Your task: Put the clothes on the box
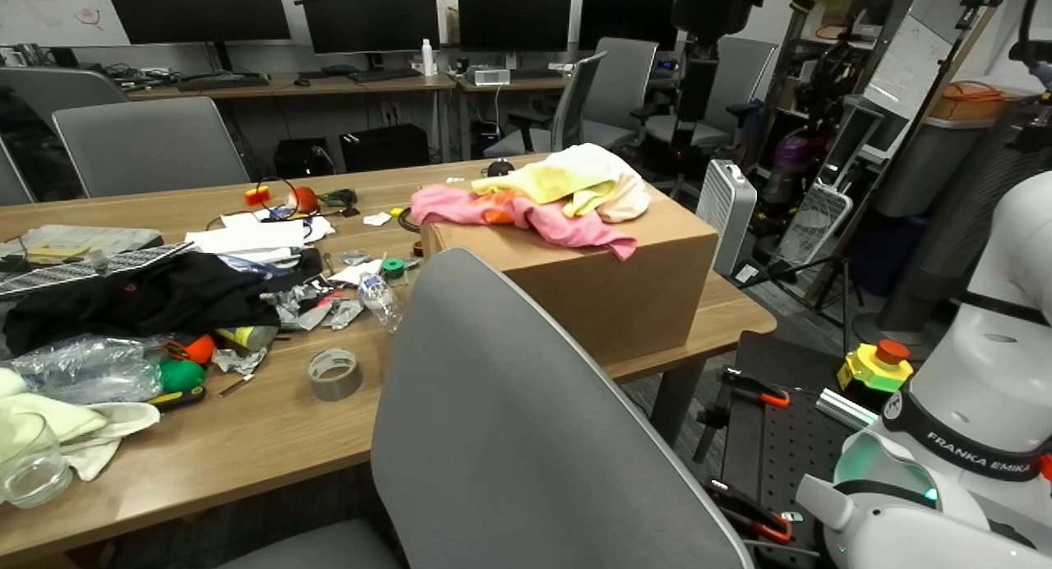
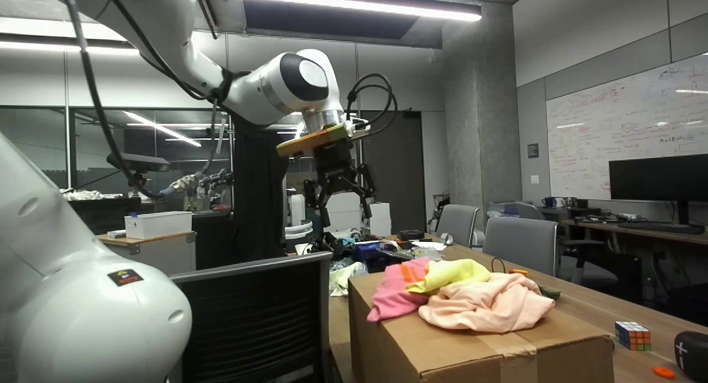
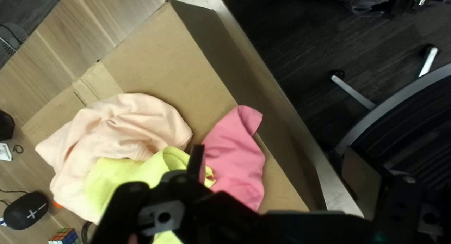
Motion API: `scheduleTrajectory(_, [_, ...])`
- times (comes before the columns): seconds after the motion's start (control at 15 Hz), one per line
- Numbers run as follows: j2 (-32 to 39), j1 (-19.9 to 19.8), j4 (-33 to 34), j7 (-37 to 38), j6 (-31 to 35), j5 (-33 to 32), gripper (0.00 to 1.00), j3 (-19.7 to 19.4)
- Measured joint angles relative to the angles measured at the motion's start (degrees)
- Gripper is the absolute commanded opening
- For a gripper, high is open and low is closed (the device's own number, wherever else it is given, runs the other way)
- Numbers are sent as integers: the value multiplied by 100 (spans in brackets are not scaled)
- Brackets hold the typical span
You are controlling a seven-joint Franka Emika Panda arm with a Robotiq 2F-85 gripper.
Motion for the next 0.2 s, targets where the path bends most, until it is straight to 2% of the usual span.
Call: scheduleTrajectory(0.2, [-442,117,-291,-18,108,2,100,0])
